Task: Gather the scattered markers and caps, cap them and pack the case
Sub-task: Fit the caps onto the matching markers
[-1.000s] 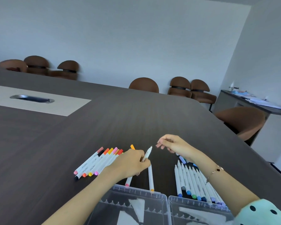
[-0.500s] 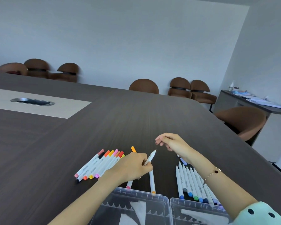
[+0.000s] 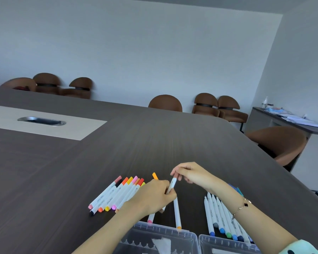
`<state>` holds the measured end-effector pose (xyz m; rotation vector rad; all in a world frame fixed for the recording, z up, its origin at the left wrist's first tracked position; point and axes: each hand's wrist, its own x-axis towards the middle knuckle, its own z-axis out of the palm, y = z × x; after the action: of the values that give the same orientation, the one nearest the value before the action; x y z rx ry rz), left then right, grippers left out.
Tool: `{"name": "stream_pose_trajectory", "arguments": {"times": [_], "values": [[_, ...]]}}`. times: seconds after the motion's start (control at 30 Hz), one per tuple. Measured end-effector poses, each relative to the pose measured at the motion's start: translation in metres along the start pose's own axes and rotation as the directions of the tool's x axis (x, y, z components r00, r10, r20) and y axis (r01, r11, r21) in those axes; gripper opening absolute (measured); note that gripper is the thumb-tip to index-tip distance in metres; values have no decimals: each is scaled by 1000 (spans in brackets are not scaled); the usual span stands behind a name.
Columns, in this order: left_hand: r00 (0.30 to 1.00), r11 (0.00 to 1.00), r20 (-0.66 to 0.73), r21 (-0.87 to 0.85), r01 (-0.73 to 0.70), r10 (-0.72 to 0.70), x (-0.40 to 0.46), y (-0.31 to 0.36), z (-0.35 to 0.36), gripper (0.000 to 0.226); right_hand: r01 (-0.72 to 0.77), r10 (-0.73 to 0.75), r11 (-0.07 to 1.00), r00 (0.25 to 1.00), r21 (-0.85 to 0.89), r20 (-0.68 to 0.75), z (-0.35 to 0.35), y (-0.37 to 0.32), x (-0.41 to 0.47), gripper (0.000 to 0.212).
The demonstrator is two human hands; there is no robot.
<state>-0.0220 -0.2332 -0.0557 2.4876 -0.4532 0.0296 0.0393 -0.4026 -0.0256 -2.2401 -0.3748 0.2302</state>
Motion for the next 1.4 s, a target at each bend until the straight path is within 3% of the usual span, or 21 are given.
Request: {"name": "stream_pose_trajectory", "arguments": {"times": [0.4, 0.63, 0.77, 0.93, 1.03, 1.13, 1.27, 1.4], "values": [[995, 996, -71, -56, 72, -76, 5, 1, -4, 32, 24, -31, 996, 996, -86, -85, 17, -16, 14, 34], [990, 995, -95, -11, 103, -103, 7, 3, 4, 23, 38, -48, 980, 998, -197, -44, 16, -20, 17, 36], [985, 990, -93, 9, 144, -142, 9, 3, 4, 32, 37, -39, 977, 999, -212, -3, 17, -21, 16, 33], [976, 969, -102, 133, 207, -194, 6, -4, 2, 37, 86, -64, 958, 994, -274, 90, 20, -20, 15, 29], [971, 931, -123, 281, 233, -205, 2, -6, 4, 37, 68, -64, 949, 998, -307, 22, 17, -10, 13, 31], [983, 941, -147, 304, 147, -106, 3, 0, 4, 41, 30, -39, 946, 999, -322, -22, 6, 0, 9, 28], [999, 952, 16, 302, 39, -46, 1, 13, 12, 48, 44, -78, 936, 994, -348, -82, -8, 6, 9, 26], [992, 937, 56, 339, 85, -110, 7, 3, 17, 38, 135, -164, 897, 986, -420, -33, -9, 2, 18, 28]]}}
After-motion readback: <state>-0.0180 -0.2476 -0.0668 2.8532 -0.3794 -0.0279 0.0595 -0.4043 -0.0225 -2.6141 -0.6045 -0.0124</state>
